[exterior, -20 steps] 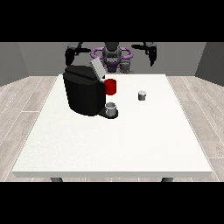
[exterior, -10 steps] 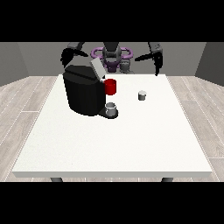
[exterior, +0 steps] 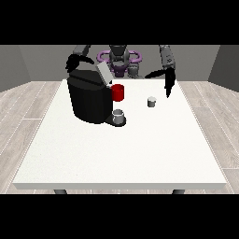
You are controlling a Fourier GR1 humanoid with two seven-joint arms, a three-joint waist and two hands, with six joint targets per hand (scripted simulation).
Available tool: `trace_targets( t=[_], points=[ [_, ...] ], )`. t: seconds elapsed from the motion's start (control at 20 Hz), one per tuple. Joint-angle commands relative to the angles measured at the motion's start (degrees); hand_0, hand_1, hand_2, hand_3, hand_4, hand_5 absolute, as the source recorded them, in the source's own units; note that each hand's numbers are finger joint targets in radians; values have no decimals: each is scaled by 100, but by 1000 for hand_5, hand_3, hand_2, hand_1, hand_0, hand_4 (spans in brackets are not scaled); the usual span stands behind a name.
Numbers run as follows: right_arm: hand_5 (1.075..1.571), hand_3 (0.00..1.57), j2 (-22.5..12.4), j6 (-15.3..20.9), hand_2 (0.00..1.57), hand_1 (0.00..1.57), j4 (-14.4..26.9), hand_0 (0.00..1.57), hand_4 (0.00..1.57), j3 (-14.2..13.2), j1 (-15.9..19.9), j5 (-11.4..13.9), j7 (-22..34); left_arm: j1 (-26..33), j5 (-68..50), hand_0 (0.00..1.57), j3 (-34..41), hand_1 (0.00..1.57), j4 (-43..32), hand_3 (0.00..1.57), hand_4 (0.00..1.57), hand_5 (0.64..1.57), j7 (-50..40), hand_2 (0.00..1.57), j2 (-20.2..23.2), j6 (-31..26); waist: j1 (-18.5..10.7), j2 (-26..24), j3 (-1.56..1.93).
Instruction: Insert the coffee pod into the coffee machine and close the lid
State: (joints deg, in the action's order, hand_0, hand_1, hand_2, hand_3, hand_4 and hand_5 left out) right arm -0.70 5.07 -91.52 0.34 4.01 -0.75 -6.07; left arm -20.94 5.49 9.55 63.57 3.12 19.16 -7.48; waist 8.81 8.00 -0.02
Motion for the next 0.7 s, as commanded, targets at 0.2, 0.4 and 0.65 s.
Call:
trace_targets(
  t=[0.2,0.4,0.65],
  points=[
    [1571,0,-99,-21,0,0,478,0,337,-152,448,-71,-2,-664,415,0,-99,0,-958,0,0,1571,12,0,173,-19,-92,340,2],
    [1571,0,6,303,0,0,439,0,393,-62,473,151,397,-726,829,0,-390,0,-1288,0,0,1571,98,113,105,30,-106,99,1],
    [1571,0,-135,275,0,0,952,0,407,-286,604,126,331,-874,1203,223,-553,223,-1511,222,0,1571,198,529,-102,380,-195,153,2]
  ],
)
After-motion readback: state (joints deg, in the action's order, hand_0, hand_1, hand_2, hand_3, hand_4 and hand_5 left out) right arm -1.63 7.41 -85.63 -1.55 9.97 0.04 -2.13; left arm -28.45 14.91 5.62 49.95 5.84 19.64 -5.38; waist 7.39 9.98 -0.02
